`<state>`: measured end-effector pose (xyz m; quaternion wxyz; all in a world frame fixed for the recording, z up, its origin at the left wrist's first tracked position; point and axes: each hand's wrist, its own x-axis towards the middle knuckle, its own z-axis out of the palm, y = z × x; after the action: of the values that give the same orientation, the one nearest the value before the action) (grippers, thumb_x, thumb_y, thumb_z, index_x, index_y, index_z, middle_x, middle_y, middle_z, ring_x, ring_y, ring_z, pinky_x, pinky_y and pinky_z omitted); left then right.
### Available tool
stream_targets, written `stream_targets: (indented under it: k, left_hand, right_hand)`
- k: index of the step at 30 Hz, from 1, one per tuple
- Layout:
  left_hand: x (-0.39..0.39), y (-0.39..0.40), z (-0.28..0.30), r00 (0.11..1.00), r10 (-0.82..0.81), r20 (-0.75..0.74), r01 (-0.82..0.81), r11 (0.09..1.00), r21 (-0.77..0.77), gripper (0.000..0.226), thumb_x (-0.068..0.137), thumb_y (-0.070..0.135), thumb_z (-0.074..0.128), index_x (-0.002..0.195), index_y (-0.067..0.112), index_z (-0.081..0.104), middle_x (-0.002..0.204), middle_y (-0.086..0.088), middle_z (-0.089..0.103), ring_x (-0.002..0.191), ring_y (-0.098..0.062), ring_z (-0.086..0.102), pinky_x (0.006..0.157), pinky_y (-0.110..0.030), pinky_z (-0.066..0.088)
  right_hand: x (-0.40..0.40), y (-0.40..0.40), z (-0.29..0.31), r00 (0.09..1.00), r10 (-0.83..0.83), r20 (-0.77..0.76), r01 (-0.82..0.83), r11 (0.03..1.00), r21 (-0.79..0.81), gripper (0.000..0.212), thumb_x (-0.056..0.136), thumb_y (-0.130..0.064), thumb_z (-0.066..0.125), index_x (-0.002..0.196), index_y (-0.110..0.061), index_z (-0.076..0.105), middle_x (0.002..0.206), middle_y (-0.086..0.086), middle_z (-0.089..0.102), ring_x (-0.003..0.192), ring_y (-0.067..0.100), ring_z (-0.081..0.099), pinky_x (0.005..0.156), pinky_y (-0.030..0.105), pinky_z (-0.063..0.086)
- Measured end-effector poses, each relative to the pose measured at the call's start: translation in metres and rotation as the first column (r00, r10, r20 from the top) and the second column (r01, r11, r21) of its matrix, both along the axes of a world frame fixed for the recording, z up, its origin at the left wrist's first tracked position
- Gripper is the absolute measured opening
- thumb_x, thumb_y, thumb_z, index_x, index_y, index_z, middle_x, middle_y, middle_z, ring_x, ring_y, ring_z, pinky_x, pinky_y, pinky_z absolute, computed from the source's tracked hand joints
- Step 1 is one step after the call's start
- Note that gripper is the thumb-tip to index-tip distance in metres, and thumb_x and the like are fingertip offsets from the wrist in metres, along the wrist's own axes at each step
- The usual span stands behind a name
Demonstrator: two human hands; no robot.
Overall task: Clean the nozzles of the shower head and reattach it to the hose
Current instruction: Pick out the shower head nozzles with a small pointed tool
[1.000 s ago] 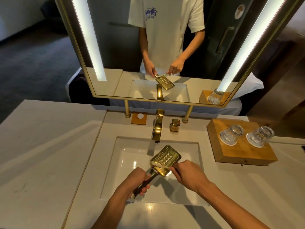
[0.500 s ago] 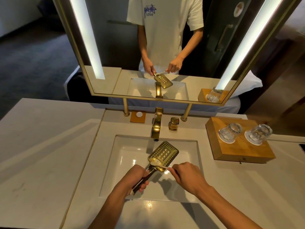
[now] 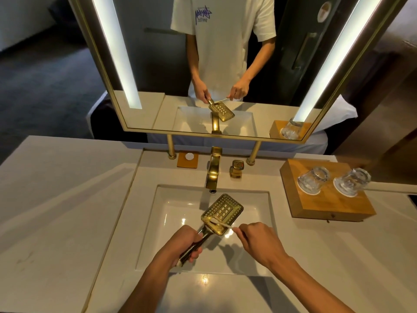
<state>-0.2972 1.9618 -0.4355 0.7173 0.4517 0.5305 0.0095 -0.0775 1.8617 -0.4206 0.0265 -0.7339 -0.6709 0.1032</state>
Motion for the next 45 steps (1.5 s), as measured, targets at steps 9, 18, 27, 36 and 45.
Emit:
stream_targets:
  k: [9, 18, 27, 36, 45]
  left_hand:
    - [-0.004, 0.004, -0.004, 1.000, 0.001, 0.022, -0.001, 1.000, -0.001, 0.024, 0.099, 0.012, 0.042, 0.089, 0.002, 0.062, 0.064, -0.009, 0.061, 0.048, -0.018, 0.052, 0.047, -0.027, 0.041]
    - [-0.004, 0.001, -0.007, 1.000, 0.001, -0.006, -0.001, 1.000, -0.006, 0.023, 0.099, 0.012, 0.043, 0.097, -0.001, 0.061, 0.064, -0.009, 0.062, 0.047, -0.018, 0.053, 0.045, -0.028, 0.042]
    - [-0.005, 0.001, -0.002, 0.999, 0.033, -0.011, -0.033, 0.999, -0.007, 0.022, 0.100, 0.012, 0.042, 0.096, -0.001, 0.059, 0.064, -0.010, 0.060, 0.047, -0.018, 0.051, 0.045, -0.028, 0.041]
    - [-0.008, -0.001, -0.004, 0.998, 0.064, -0.008, -0.064, 0.998, -0.006, 0.022, 0.099, 0.012, 0.042, 0.090, 0.002, 0.058, 0.065, -0.011, 0.060, 0.047, -0.018, 0.051, 0.046, -0.028, 0.041]
    - [-0.010, -0.001, -0.006, 0.997, 0.072, 0.008, -0.072, 0.997, -0.003, 0.021, 0.100, 0.011, 0.042, 0.091, 0.001, 0.058, 0.064, -0.011, 0.059, 0.047, -0.018, 0.051, 0.046, -0.028, 0.041]
  right_hand:
    - [0.001, -0.005, 0.003, 0.997, -0.004, -0.073, 0.002, 1.000, -0.026, 0.045, 0.102, -0.054, 0.027, 0.073, -0.028, 0.049, 0.065, -0.008, 0.050, 0.059, 0.012, 0.045, 0.057, 0.026, 0.034]
    - [0.002, -0.015, 0.001, 0.997, 0.001, -0.074, -0.005, 0.999, -0.051, 0.047, 0.102, -0.054, 0.026, 0.079, -0.027, 0.056, 0.068, -0.008, 0.052, 0.062, 0.012, 0.050, 0.059, 0.026, 0.041]
    - [0.009, -0.019, -0.002, 0.990, -0.082, -0.116, 0.080, 0.997, -0.022, 0.044, 0.100, -0.056, 0.030, 0.070, -0.029, 0.047, 0.062, -0.011, 0.049, 0.058, 0.011, 0.046, 0.056, 0.025, 0.037]
    - [0.015, -0.019, -0.008, 0.975, -0.093, -0.202, 0.093, 0.996, -0.012, 0.043, 0.099, -0.057, 0.036, 0.068, -0.031, 0.051, 0.058, -0.013, 0.049, 0.055, 0.009, 0.048, 0.055, 0.023, 0.039]
    - [0.010, -0.023, -0.017, 0.985, -0.044, -0.165, 0.043, 0.999, -0.009, 0.052, 0.099, -0.059, 0.031, 0.076, -0.024, 0.062, 0.065, -0.009, 0.060, 0.061, 0.014, 0.057, 0.060, 0.032, 0.050]
